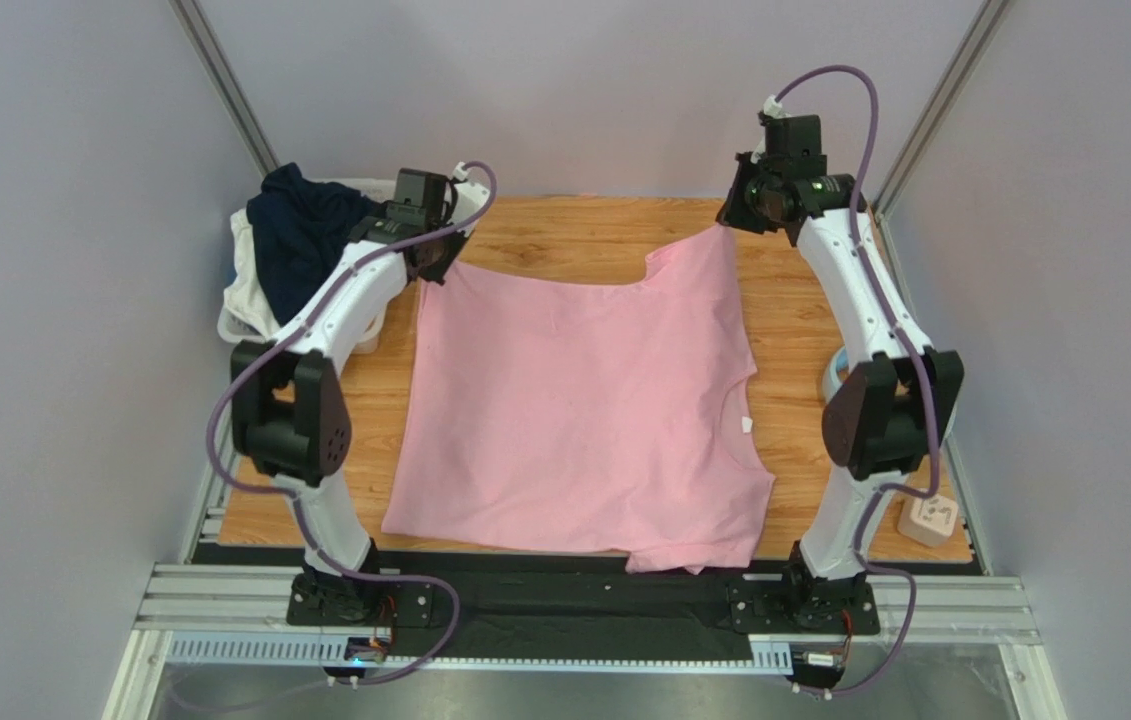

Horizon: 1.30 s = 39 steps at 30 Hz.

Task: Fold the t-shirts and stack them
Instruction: Flatten out the tshirt, then fold the flattened tshirt in 1/3 of the way

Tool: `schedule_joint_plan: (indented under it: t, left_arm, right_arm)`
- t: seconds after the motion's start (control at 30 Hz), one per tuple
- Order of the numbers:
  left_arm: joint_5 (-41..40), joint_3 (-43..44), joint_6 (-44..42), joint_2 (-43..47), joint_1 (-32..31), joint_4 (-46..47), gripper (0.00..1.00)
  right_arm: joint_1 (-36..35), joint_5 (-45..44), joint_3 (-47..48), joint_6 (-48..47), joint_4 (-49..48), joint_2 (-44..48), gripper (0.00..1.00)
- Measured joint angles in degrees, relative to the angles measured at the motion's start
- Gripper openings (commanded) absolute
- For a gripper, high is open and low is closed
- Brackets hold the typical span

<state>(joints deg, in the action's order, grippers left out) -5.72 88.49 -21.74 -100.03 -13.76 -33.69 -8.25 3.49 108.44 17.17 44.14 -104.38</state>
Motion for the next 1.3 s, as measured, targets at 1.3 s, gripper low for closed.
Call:
schedule_joint_plan:
  t: [1.3]
  left_arm:
    - [-3.04, 2.43, -3.45, -8.35, 4.52, 6.88, 0.00]
  right_arm:
    - [5.03, 5.01, 7.56, 1.22, 1.62, -10.36, 0.00]
